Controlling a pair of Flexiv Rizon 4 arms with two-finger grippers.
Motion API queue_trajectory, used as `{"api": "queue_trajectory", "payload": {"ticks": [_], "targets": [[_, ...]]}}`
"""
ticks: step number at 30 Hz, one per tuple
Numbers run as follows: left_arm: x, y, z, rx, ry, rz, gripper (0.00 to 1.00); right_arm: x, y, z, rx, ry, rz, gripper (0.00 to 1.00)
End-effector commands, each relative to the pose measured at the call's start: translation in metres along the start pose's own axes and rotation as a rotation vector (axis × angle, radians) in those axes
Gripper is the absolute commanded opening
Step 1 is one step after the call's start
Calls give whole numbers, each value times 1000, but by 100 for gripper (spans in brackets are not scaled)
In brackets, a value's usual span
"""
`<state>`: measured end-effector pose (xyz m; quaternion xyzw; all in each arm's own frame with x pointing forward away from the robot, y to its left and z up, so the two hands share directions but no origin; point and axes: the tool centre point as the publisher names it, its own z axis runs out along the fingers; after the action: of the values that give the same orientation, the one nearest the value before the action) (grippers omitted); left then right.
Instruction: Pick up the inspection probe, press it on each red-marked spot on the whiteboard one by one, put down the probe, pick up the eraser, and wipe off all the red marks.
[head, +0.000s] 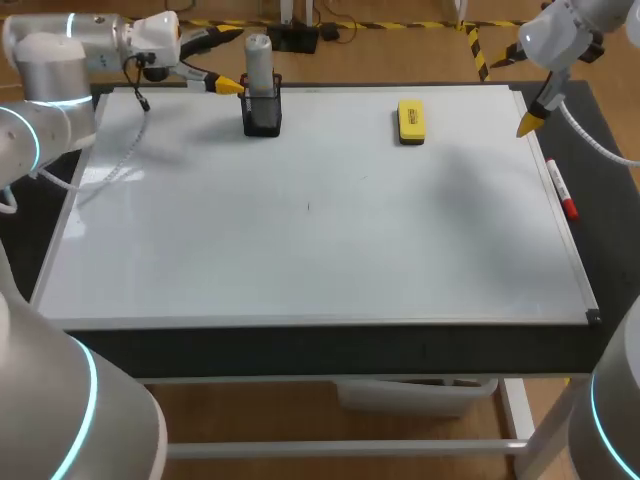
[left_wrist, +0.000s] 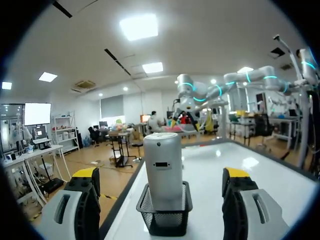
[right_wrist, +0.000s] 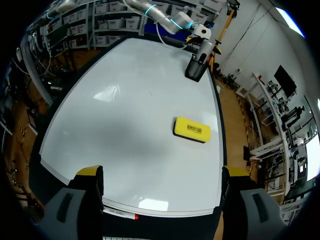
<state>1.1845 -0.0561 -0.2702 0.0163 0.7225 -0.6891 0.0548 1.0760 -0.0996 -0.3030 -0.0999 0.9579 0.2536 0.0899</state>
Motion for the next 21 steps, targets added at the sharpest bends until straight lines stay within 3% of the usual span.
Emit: {"api": "queue_trajectory", "payload": {"ticks": [1, 6, 14, 21], "targets": [[39, -16, -7, -179, -297, 2, 100, 0, 0, -1, 4, 4, -1, 100], [53, -12, -14, -267, -317, 25, 100, 0, 0, -1, 4, 4, -1, 100], [76, -15, -28, -416, -440, 62, 100, 0, 0, -1, 4, 4, -1, 100], [91, -20, -41, -487, -554, 91, 100, 0, 0, -1, 4, 4, -1, 100]]}}
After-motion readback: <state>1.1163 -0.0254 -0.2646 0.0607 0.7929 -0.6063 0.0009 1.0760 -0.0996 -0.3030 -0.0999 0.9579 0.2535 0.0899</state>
